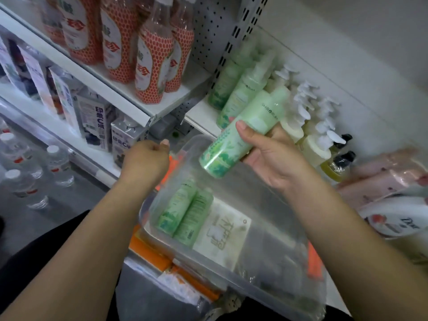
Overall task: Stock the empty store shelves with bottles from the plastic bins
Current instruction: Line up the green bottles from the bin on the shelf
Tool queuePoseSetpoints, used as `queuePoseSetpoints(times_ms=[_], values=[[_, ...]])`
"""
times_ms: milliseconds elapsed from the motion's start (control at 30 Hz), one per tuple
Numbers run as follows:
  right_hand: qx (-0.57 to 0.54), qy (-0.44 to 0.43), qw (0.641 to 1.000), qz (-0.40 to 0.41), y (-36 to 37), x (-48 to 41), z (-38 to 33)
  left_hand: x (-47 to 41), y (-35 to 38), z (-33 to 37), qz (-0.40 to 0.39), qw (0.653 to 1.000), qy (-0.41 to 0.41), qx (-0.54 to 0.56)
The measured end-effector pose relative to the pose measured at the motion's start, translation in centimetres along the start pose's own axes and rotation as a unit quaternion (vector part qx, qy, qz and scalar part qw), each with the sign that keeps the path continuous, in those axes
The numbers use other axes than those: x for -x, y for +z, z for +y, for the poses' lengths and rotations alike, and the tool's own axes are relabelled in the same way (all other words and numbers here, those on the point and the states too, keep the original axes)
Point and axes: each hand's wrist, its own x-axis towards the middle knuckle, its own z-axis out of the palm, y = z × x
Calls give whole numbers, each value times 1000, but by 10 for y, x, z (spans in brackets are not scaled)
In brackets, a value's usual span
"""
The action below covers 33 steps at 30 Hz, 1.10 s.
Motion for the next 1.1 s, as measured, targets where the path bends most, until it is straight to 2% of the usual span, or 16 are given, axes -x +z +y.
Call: queuePoseSetpoints(times_ms=[67, 167, 300, 467, 533, 700, 800, 900, 1033, 1100], values=[[22, -33, 999, 13, 14, -21, -22, 0, 0, 2, 0, 1000, 9, 3], [114, -64, 991, 34, 34, -54, -48, -2, 1, 4, -15, 1000, 6, 4], [257, -88, 960, 68, 52, -88, -56, -7, 7, -2, -41, 999, 16, -14], [305, -158, 931, 128, 47, -118, -49, -8, 9, -6, -78, 996, 9, -43], [363, -191, 901, 139, 47, -124, -47, -6, 8, -5, -89, 995, 13, -49], [480, -270, 829, 96, 54, -129, -41, -6, 4, -4, -99, 994, 5, -46], [556, -316, 764, 82, 55, -134, -36, -6, 4, -2, -99, 994, 6, -48], [626, -320, 709, 63, 53, -138, -31, -3, 4, 1, -98, 995, 1, -33], [657, -323, 674, 99, 49, -147, -28, -4, 6, -2, -92, 995, 7, -44], [685, -324, 642, 119, 46, -152, -30, -4, 8, -1, -93, 995, 2, -46]])
